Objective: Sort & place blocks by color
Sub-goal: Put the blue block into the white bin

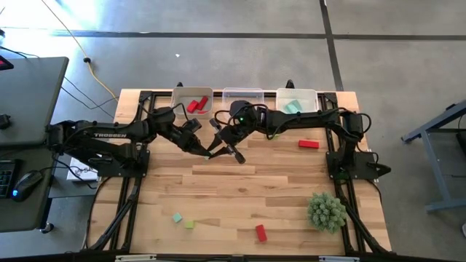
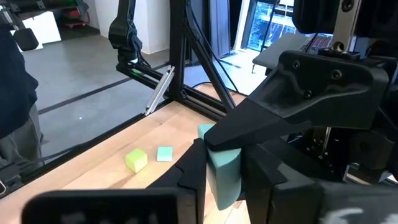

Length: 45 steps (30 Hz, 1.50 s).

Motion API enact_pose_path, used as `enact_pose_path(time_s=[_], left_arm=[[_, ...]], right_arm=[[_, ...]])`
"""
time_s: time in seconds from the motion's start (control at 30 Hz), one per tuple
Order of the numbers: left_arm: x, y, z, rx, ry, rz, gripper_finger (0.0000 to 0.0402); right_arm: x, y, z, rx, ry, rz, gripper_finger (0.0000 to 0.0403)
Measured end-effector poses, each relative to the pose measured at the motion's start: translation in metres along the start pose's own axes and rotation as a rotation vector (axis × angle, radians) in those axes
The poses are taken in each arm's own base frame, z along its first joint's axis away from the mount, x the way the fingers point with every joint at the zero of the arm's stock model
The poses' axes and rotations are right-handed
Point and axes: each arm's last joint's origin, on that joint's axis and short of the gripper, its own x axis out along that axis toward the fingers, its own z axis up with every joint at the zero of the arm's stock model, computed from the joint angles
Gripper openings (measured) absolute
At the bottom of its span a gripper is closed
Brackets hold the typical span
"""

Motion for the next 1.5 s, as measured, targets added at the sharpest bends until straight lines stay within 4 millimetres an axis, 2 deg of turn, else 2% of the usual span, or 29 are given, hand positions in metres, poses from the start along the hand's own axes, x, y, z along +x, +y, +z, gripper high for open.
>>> enact_pose_path(time_s=[0.2, 0.5, 0.8, 1.23, 1.5], left_arm=[[0.000, 0.000, 0.000, -0.007, -0.002, 0.001, 0.0126], [0.000, 0.000, 0.001, 0.011, -0.026, 0.006, 0.0175], [-0.011, 0.004, 0.014, 0.058, -0.092, 0.027, 0.0206], [-0.043, 0.024, 0.037, 0.089, -0.227, 0.169, 0.0198], [-0.062, 0.032, 0.049, 0.148, -0.347, 0.255, 0.0197]], right_arm=[[0.000, 0.000, 0.000, 0.003, 0.004, -0.007, 0.0047], [-0.002, -0.002, -0.002, 0.018, 0.019, -0.028, 0.0045], [-0.014, -0.016, -0.008, 0.072, 0.038, -0.075, 0.0044], [-0.055, -0.053, -0.029, 0.135, 0.088, -0.212, 0.0044], [-0.097, -0.079, -0.049, 0.223, 0.152, -0.311, 0.0044]])
